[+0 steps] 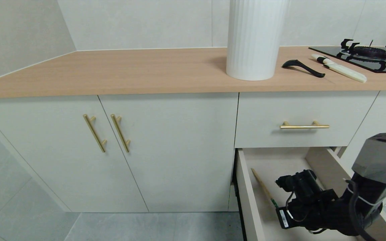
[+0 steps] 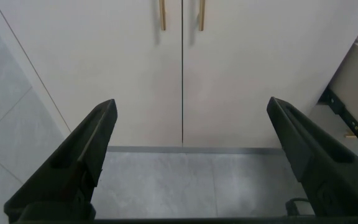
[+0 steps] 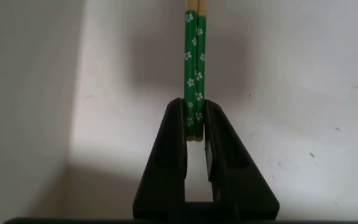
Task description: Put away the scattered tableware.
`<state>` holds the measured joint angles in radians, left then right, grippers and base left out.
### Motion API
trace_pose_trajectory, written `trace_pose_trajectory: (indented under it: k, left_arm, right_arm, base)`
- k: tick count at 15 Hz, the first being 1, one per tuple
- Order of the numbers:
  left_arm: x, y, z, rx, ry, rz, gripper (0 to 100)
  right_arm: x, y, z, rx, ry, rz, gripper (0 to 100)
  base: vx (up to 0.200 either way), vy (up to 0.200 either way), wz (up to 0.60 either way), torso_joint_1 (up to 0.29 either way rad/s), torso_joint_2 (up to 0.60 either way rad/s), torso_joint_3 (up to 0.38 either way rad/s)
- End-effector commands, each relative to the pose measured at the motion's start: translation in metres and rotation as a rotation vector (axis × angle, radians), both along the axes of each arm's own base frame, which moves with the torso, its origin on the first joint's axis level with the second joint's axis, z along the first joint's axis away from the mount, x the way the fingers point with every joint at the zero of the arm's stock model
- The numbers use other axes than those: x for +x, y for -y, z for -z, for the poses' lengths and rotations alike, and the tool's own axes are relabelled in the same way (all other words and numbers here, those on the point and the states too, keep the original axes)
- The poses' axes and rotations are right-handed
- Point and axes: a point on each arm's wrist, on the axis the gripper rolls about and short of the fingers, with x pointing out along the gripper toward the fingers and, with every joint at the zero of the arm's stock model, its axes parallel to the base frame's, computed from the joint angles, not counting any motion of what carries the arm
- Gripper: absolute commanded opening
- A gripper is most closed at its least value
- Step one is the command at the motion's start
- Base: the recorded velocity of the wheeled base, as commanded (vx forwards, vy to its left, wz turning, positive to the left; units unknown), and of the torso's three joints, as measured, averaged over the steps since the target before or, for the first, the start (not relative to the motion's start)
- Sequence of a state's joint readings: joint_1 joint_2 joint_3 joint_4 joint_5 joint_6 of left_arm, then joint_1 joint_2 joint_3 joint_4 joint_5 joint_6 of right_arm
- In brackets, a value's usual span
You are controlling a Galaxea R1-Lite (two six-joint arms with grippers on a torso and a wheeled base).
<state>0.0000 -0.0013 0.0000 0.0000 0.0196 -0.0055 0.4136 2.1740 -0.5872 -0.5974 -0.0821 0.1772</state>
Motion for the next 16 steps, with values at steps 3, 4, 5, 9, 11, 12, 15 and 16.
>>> trace_pose_trajectory:
  k: [3, 4, 5, 9, 11, 12, 15, 16]
  left_arm:
    - [0.0001, 0.0, 0.0, -0.001, -0.001, 0.0, 100]
    - [0.0001, 0.0, 0.0, -0.001, -0.001, 0.0, 100]
    - [0.0001, 0.0, 0.0, -0.001, -0.001, 0.0, 100]
    - [0.0001, 0.0, 0.0, -0.001, -0.001, 0.0, 100]
    - [0.0001, 0.0, 0.0, -0.001, -0.001, 0.0, 100]
    - [0.0001, 0.0, 0.0, -0.001, -0.001, 0.0, 100]
    - [0.0001, 0.0, 0.0, -0.001, -0.001, 0.0, 100]
    - [0.0001, 0.0, 0.0, -0.001, -0.001, 0.0, 100]
  right_arm:
    - [-0.002, -0.0017, 0.0237, -0.032, -0.066, -0.006, 0]
    - [-0.0016, -0.0019, 0.0239, -0.033, -0.064, -0.005, 0]
    - [-0.0011, -0.0021, 0.0232, -0.03, -0.062, -0.002, 0]
    - [0.0012, -0.0028, 0.0255, -0.024, -0.035, 0.013, 100]
    - [0.0015, -0.0027, 0.0275, -0.031, -0.033, 0.018, 100]
    - [0.0019, -0.0029, 0.0272, -0.029, -0.029, 0.018, 100]
    - [0.0017, -0.0028, 0.0268, -0.03, -0.027, 0.019, 100]
    - [0.002, -0.0028, 0.0245, -0.028, -0.02, 0.02, 100]
  base:
    - [0.0, 0.0, 0.0, 0.0, 0.0, 0.0]
    - [0.0, 0.0, 0.0, 0.0, 0.0, 0.0]
    - [0.0, 0.0, 0.0, 0.0, 0.0, 0.0]
    - [0.0, 0.0, 0.0, 0.0, 0.0, 0.0]
    - [0.0, 0.0, 0.0, 0.0, 0.0, 0.0]
    - [0.0, 0.0, 0.0, 0.0, 0.0, 0.0]
    - [0.0, 0.0, 0.0, 0.0, 0.0, 0.0]
    - [0.0, 0.0, 0.0, 0.0, 0.0, 0.0]
